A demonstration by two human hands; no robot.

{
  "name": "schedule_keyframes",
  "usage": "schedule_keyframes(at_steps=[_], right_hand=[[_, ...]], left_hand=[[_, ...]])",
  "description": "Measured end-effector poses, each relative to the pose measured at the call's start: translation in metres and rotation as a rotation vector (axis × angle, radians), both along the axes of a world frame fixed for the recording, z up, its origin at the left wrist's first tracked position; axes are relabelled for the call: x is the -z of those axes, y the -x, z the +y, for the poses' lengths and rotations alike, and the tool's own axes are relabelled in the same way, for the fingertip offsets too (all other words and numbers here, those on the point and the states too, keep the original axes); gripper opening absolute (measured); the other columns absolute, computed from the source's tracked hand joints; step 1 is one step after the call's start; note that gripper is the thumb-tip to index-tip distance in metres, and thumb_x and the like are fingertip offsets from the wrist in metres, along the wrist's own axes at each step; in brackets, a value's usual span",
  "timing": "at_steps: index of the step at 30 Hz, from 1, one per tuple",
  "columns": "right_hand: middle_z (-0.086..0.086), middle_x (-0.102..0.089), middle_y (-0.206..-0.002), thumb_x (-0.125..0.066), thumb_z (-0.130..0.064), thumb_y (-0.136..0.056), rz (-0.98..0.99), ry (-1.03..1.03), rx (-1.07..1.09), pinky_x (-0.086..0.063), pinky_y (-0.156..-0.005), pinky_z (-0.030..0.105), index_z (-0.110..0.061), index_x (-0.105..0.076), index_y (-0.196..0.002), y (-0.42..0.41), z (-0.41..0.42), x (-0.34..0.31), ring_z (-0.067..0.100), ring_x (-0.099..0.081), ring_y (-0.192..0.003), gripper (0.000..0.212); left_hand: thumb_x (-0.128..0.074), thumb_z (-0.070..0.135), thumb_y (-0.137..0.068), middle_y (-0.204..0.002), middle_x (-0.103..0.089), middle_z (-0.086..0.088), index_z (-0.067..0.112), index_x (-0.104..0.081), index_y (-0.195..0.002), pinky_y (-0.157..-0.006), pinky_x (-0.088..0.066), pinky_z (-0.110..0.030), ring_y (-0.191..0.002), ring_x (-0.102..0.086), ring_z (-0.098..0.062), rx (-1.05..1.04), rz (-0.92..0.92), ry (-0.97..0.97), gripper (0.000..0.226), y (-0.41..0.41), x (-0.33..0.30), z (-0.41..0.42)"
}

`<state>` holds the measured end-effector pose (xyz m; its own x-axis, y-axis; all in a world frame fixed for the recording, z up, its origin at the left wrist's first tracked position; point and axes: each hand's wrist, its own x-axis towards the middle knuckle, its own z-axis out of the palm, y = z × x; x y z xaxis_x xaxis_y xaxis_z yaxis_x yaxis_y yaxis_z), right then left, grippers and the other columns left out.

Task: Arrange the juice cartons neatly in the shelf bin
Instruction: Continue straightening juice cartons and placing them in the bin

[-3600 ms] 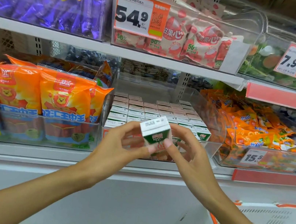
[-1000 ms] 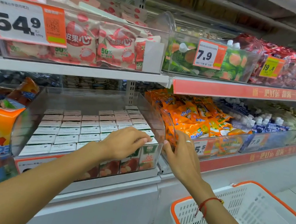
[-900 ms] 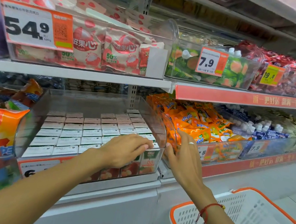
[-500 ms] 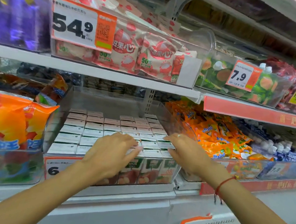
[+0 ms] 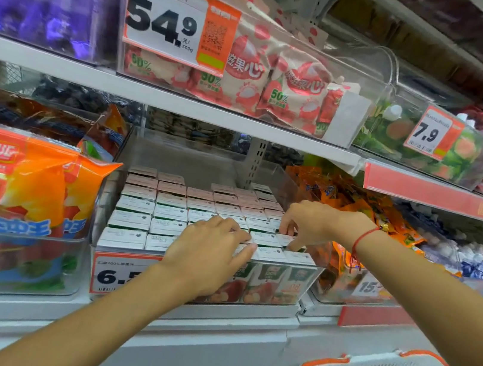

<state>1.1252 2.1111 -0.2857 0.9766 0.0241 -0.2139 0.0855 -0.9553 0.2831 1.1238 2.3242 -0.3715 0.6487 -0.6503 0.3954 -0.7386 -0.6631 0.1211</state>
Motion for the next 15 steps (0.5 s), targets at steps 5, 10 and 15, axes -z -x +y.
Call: schedule_keyframes(at_steps=[5,10,15], right_hand=[[0.001,-0.053,-0.110,-0.064,-0.035,-0.091,-0.006,0.062,-0.051,-0.041,-0.076,0.029,-0.020,-0.057,-0.111,0.015,-0.002,-0.009,0.020,-0.049,-0.095,0.026],[0.009,-0.056,-0.105,-0.052,-0.031,-0.100,-0.129,-0.064,0.005,-0.037,-0.068,0.034,-0.014,-0.042,-0.125,0.050,0.001,-0.026,0.024,-0.049,-0.083,0.033],[0.007,-0.053,-0.120,-0.049,-0.029,-0.101,-0.562,-0.288,-0.040,-0.044,-0.077,0.037,-0.016,-0.041,-0.133,0.091,0.013,-0.016,0.024,-0.052,-0.098,0.036]], left_hand=[[-0.022,0.049,-0.103,-0.139,-0.049,0.007,0.032,-0.049,-0.136,-0.092,-0.042,-0.031,-0.125,-0.046,-0.015,0.004,-0.005,0.005,0.046,0.000,0.001,0.000],[-0.023,0.048,-0.103,-0.139,-0.050,0.006,0.031,-0.049,-0.136,-0.090,-0.044,-0.033,-0.124,-0.047,-0.016,0.009,-0.002,0.000,0.045,0.001,0.000,0.000],[-0.030,0.041,-0.103,-0.138,-0.053,0.006,0.028,-0.053,-0.134,-0.092,-0.044,-0.033,-0.125,-0.046,-0.016,0.021,0.050,0.032,0.040,0.004,-0.009,0.004]])
